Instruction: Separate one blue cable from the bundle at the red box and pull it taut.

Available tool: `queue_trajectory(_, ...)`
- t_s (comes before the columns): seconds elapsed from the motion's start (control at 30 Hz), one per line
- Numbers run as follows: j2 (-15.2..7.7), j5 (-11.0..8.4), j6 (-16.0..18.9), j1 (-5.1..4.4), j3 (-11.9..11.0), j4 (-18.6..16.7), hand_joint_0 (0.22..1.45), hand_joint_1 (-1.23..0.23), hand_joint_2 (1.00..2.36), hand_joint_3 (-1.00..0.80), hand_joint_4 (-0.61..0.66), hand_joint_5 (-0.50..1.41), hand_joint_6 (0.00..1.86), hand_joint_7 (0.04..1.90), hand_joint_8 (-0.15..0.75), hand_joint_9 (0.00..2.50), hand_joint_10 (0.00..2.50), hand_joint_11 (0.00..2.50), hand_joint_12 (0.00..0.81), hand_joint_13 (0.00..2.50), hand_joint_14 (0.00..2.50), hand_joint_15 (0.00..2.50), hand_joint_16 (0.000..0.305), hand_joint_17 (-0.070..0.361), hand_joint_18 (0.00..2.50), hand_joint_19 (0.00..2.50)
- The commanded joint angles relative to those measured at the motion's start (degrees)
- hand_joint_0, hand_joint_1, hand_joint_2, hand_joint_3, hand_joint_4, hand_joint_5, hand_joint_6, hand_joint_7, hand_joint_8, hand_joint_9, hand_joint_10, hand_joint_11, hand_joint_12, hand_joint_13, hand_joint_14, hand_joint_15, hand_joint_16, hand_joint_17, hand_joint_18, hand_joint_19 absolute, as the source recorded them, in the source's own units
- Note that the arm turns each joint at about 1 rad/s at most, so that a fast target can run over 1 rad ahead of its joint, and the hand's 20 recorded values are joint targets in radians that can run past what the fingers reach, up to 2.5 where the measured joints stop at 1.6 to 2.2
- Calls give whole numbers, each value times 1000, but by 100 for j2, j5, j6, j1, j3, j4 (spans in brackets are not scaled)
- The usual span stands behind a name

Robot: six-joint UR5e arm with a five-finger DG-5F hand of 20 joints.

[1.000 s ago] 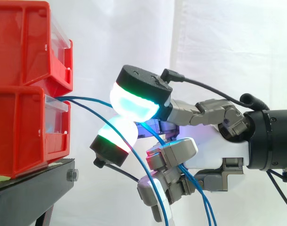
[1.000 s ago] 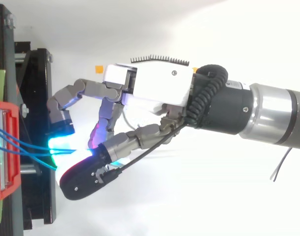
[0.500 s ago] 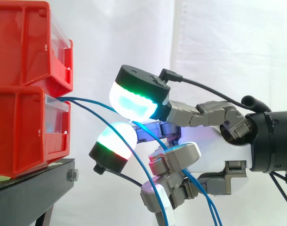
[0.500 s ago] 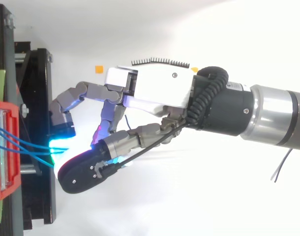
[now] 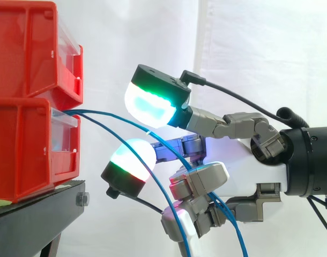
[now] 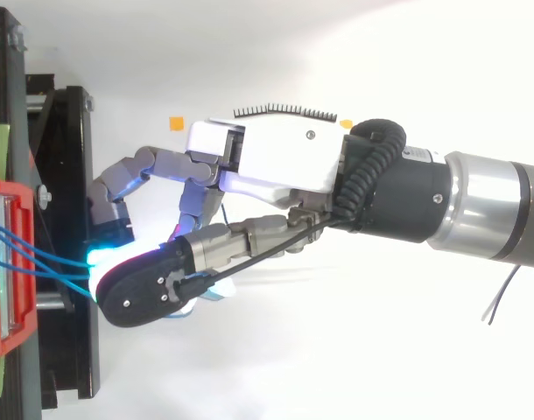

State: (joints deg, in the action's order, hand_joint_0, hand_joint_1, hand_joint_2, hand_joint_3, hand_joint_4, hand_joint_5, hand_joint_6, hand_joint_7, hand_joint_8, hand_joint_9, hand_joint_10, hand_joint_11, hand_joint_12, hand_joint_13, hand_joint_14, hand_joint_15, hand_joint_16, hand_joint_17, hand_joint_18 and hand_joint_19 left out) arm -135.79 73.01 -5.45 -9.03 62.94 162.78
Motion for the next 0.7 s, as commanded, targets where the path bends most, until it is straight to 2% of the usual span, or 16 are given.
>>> queue_trajectory(0.0,0,11,0,-3,-1,0,585,-473,1000,-500,61,-140,800,1224,311,1496,30,1490,404,1253,24,718,48,107,1090,734)
queue_trajectory(0.07,0,2,0,6,-1,0,627,-539,1000,-495,56,-139,799,1226,302,1496,30,1486,397,1251,24,714,47,106,1085,739)
queue_trajectory(0.2,0,-6,0,6,-1,0,615,-670,1015,-294,29,-145,806,1290,312,1477,30,1513,401,1245,27,720,48,107,1083,734)
queue_trajectory(0.3,9,-15,0,6,-1,0,604,-720,1018,-210,24,-150,818,1317,326,1465,27,1504,411,1247,25,710,49,111,1096,719)
queue_trajectory(0.37,0,-6,0,-3,-1,-9,629,-802,1022,-148,12,-162,841,1341,316,1436,28,1514,399,1217,26,717,48,107,1065,723)
queue_trajectory(0.47,0,-6,0,-3,-1,-9,675,-851,1022,-181,-41,-174,865,1314,318,1402,29,1509,400,1191,26,711,47,106,1050,706)
queue_trajectory(0.67,0,-6,0,-3,8,-9,830,-900,1007,-418,-125,-179,878,1527,323,1385,28,1493,383,1157,26,714,45,101,963,703)
